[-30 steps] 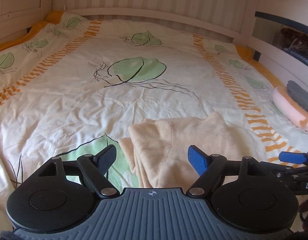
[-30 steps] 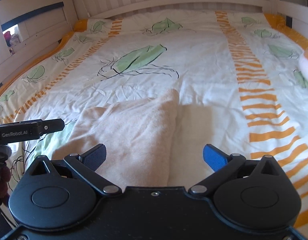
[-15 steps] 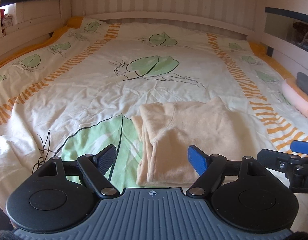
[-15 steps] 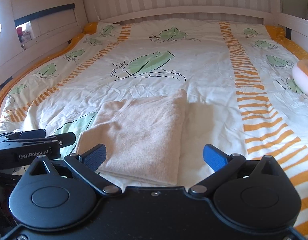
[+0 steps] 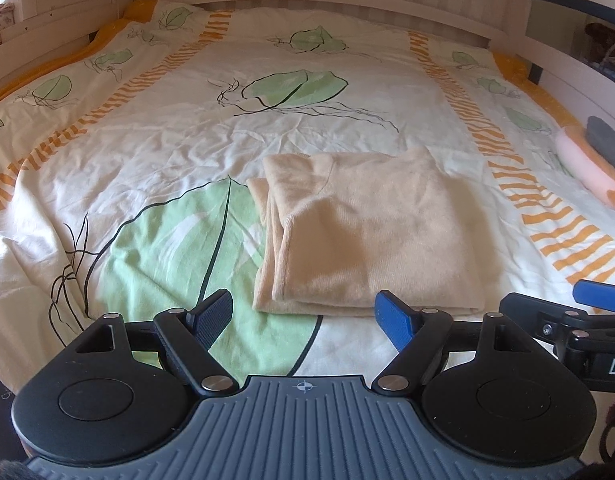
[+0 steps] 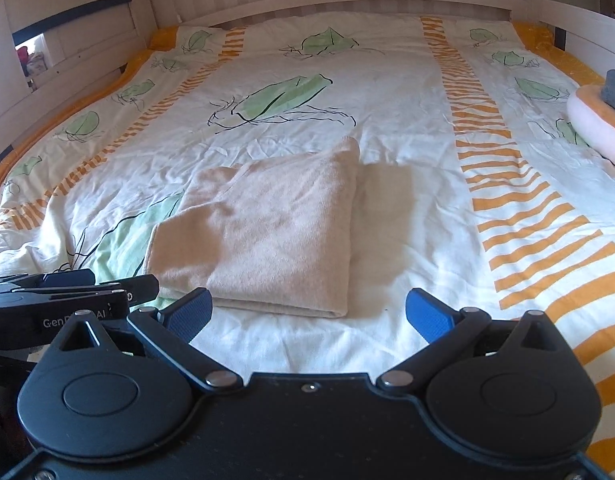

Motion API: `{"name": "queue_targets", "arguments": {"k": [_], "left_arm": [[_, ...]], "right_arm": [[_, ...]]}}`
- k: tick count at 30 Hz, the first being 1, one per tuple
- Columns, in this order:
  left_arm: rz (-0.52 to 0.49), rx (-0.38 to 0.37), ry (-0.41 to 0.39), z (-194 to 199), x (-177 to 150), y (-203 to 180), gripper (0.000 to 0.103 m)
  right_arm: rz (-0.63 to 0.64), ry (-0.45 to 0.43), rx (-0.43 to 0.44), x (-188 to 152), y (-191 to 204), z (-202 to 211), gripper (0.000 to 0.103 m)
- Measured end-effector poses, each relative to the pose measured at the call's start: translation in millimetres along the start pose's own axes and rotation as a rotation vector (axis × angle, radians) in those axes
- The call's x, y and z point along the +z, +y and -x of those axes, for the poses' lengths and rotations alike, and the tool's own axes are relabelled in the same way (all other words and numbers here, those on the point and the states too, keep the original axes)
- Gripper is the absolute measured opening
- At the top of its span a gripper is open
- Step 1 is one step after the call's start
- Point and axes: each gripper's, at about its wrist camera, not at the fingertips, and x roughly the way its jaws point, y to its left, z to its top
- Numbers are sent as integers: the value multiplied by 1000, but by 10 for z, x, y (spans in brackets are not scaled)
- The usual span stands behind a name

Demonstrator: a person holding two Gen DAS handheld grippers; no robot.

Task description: Fold small clothes

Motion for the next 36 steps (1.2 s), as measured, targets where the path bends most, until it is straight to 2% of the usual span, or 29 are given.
{"name": "queue_targets", "arguments": {"k": [12,22,36], "left_arm": [[8,45,19,21,-18,-11,78],[-8,132,17,37,4,-14,78],[-18,132,18,25,7,23,78]], "right_arm": [[6,-3,-31,-12,9,39,102],[-4,-7,-43,9,-25,30,102],[-11,7,-50,36,-62,-32,103]]}}
